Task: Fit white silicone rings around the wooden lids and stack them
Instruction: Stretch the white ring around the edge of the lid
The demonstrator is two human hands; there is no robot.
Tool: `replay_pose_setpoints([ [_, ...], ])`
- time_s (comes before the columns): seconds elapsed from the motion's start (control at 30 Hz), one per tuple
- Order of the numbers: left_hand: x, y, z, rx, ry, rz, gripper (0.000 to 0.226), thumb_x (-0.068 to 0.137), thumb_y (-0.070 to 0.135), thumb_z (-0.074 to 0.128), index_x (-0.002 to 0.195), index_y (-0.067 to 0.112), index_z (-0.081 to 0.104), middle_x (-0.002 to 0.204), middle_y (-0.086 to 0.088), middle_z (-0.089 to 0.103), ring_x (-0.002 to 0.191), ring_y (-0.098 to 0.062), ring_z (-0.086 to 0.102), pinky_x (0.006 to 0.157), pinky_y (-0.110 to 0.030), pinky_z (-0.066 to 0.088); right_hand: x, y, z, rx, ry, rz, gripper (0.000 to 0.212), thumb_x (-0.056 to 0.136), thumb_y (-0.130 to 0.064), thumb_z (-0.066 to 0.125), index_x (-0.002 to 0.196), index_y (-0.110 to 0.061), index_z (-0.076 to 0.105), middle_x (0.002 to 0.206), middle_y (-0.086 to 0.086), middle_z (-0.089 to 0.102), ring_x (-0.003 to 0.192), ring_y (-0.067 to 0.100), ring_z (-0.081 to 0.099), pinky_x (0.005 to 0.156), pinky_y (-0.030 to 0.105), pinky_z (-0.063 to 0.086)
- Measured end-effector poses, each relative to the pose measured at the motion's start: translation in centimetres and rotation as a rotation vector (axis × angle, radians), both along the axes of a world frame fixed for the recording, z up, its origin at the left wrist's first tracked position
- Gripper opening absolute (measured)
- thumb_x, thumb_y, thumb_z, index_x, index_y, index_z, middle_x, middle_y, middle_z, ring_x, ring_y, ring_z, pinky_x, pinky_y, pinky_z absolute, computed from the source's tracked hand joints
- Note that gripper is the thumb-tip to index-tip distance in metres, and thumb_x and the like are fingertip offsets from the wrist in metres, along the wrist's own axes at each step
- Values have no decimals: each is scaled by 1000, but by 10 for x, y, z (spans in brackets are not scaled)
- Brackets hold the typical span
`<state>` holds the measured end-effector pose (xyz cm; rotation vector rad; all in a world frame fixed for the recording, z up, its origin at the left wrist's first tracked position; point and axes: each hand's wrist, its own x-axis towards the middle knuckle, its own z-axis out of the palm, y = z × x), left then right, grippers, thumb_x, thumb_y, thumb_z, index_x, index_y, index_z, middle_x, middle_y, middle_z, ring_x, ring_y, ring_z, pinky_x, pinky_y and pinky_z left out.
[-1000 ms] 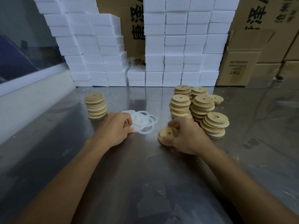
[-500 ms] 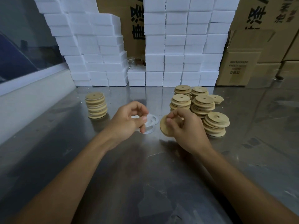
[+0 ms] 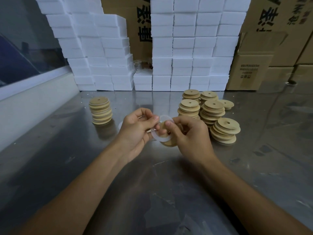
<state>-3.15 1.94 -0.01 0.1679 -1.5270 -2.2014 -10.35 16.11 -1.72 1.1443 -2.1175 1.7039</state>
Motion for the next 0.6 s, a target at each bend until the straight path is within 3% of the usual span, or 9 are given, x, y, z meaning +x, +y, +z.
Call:
replay_pose_setpoints([
  [0.1,-1,1,-2,-234,-75,216,19,78,19,77,81,12,60,81,-11,64,76,-21,64,78,-45,55,1,1,1,-31,-22,-50,12,91,-22,70,87,-14,77,75,0,71,71,16,64,68,42,53],
  [0.2,0,3,-4,-336,-202,117,60,61,49,85,106,14,65,104,-7,70,93,-20,69,79,-43,59,1,1,1,-51,-41,-63,11,91,-21,69,90,-14,77,76,0,72,72,18,66,67,45,54],
  [0.27,2,7,-7,-331,-272,-37,61,66,45,81,116,14,64,108,-9,72,98,-25,71,77,-43,59,1,2,2,-72,-48,-45,10,92,-21,68,91,-16,77,77,0,73,73,21,68,68,47,54],
  [0.4,2,7,-10,-237,-267,-51,26,87,23,69,110,11,69,100,-10,75,92,-27,73,65,-34,59,0,2,4,-73,-86,0,14,93,-22,67,93,-14,78,78,-3,75,74,15,70,69,42,57],
  [0.5,2,1,-10,-180,-246,-16,26,89,17,67,113,7,67,101,-10,75,92,-26,73,65,-31,58,-1,1,4,-94,-148,36,16,93,-22,67,93,-12,79,81,-2,76,76,11,71,70,30,57],
  [0.6,1,0,-10,-181,-249,34,29,89,12,67,117,5,64,106,-11,74,92,-28,73,71,-39,60,-3,0,2,-93,-189,1,14,91,-24,69,90,-13,79,79,-4,76,73,8,70,69,26,56],
])
